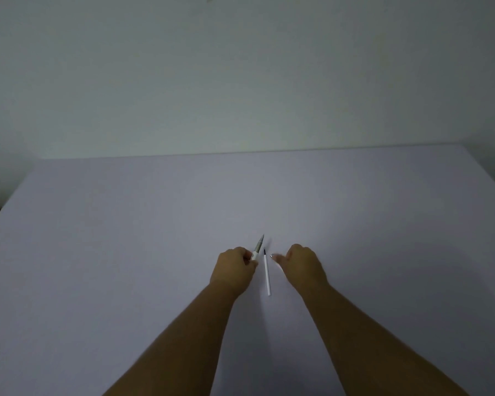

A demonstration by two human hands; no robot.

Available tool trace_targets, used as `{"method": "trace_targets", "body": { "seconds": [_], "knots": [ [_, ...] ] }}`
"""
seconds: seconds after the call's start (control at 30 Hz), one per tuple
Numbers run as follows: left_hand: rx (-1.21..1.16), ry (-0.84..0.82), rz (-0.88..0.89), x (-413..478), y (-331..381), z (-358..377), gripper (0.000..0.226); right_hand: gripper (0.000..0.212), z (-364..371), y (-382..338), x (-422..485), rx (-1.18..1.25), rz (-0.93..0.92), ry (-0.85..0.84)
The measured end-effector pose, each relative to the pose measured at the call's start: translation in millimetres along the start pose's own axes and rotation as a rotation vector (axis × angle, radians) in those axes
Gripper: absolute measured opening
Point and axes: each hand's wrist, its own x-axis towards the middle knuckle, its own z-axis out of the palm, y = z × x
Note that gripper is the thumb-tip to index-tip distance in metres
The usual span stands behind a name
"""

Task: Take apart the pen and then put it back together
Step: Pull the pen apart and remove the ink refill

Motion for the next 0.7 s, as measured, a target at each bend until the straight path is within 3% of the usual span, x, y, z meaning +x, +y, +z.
{"method": "trace_targets", "body": {
  "seconds": [0.07, 0.2, 0.4, 0.53, 0.7],
  "knots": [
    [0.022, -0.003, 0.03, -1, 2, -1, 0.022, 0.047, -7, -9, -2, 0.114, -0.014, 0.013],
    [0.094, -0.018, 0.1, -5, 11, -1, 0.015, 0.051, -15, -26, -2, 0.374, 0.012, -0.154],
    [0.116, -0.024, 0.155, -13, 19, -10, 0.02, 0.017, -28, -37, -11, 0.624, -0.029, -0.224],
    [0.09, -0.017, 0.182, -17, 25, -15, 0.021, 0.013, -37, -38, -16, 0.88, 0.0, -0.302],
    [0.105, 0.008, 0.195, -23, 32, -16, 0.02, 0.024, -43, -35, -18, 0.71, 0.082, -0.249]
  ]
}}
